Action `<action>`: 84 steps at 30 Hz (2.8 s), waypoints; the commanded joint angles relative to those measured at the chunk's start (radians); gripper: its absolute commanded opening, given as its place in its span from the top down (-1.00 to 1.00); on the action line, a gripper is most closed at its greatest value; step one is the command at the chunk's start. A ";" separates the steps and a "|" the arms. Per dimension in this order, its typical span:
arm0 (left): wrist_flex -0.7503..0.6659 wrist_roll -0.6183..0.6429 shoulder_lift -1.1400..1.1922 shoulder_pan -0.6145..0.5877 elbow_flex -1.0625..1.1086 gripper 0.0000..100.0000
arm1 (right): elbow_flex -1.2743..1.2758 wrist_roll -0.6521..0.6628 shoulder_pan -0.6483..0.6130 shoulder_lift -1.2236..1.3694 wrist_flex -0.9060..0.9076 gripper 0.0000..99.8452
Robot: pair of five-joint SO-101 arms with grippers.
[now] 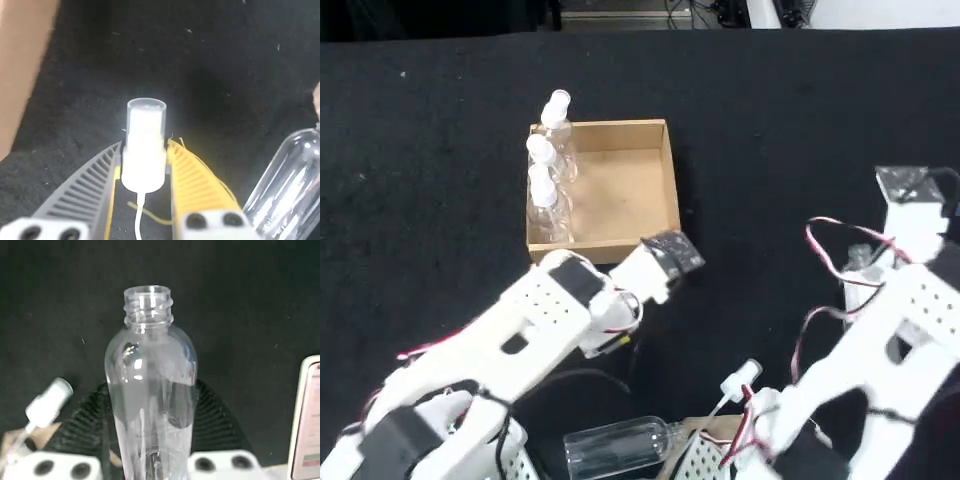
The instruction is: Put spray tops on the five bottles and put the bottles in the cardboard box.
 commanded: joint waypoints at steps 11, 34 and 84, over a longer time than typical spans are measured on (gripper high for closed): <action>-0.034 0.068 -0.143 -0.019 0.077 0.94 | 0.326 -0.129 -0.106 -0.220 -0.253 0.92; -0.236 0.192 -0.144 0.082 0.223 0.94 | 0.394 0.103 0.204 0.127 -0.296 0.39; -0.236 0.192 -0.144 0.081 0.234 0.94 | 0.461 0.236 0.078 0.128 -0.400 0.50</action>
